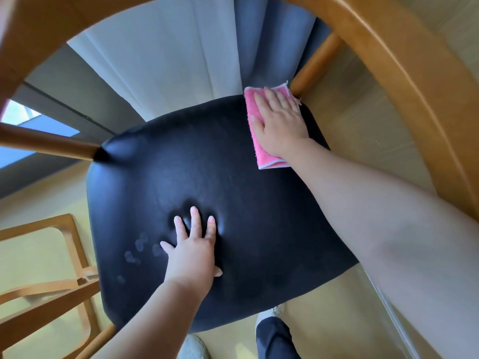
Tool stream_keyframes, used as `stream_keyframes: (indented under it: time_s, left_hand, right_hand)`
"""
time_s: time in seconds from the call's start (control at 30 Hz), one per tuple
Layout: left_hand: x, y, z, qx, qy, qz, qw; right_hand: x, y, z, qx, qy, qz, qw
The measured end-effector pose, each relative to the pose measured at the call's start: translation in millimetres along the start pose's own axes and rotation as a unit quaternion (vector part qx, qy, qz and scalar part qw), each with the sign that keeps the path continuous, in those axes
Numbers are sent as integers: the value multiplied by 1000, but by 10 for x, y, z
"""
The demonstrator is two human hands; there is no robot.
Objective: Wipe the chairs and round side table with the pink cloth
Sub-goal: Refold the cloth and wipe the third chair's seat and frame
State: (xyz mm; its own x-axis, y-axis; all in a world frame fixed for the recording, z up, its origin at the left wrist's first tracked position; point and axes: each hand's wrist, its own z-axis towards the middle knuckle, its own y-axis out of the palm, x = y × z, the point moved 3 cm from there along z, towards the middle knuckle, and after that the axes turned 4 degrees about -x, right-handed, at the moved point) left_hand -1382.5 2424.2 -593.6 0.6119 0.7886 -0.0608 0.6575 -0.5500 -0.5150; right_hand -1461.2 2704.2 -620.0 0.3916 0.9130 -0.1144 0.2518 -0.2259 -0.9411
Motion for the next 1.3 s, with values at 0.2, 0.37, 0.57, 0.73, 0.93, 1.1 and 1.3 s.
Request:
stream_keyframes:
  time_s: [0.2, 0.37, 0.57, 0.73, 0.93, 1.1, 1.3]
  left_hand:
    - [-5, -11, -10, 8, 3, -10, 1000]
    - [-9, -7, 11, 17, 7, -10, 1000]
    - [-10, -21, 19, 21, 10, -9, 1000]
    - [-23, -37, -6, 34, 23, -29, 999]
    - [-195, 232, -442, 177, 77, -151, 969]
    - [-339, 677, -943, 269, 75, -290, 916]
    - [-615, 1041, -1117, 303, 56, -342, 887]
  right_hand:
    - [271, 180, -552, 4, 71, 16, 997]
    - [412, 322, -1031, -4, 140, 57, 989]
    - [484, 519, -1740, -4, 215, 90, 973]
    - [456, 763, -2277, 9, 259, 105, 960]
    - [165, 846, -2432, 20, 235, 48, 971]
    - [-361, 924, -2526, -2, 172, 8, 985]
    - [-591, 840, -2355, -21, 111, -23, 993]
